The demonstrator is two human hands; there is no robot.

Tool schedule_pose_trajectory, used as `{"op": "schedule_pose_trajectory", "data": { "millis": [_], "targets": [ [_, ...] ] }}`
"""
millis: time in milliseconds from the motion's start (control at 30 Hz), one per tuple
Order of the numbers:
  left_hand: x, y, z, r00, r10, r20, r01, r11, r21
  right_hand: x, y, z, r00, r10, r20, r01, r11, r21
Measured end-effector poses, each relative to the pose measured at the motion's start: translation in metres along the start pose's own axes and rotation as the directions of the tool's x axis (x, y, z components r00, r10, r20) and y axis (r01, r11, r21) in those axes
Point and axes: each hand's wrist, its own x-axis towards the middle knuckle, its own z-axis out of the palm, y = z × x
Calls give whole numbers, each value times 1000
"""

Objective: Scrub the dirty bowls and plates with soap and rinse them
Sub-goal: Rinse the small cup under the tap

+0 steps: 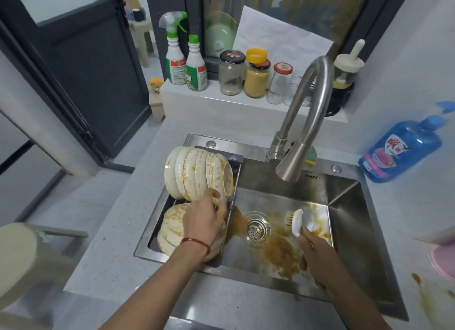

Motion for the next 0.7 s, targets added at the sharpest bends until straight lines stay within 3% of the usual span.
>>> {"op": "schedule_pose_trajectory", "data": {
  "millis": [67,167,300,467,700],
  "targets": [
    [28,39,25,982,109,152,-96,991,-89,5,-11,-5,1000,8,-19,-8,999,36],
    [76,88,56,953,90,288,36,914,-405,11,-17,-13,997,-15,-76,18,999,33],
    [116,139,57,987,35,159,66,807,-586,11,-15,-17,995,11,-97,-3,996,85],
    [132,167,48,978,155,139,-96,928,-359,6,-14,-12,998,11,-67,-5,996,89],
    [137,187,37,942,268,203,-219,948,-232,10,-9,3,995,90,-51,-83,988,128]
  ]
}}
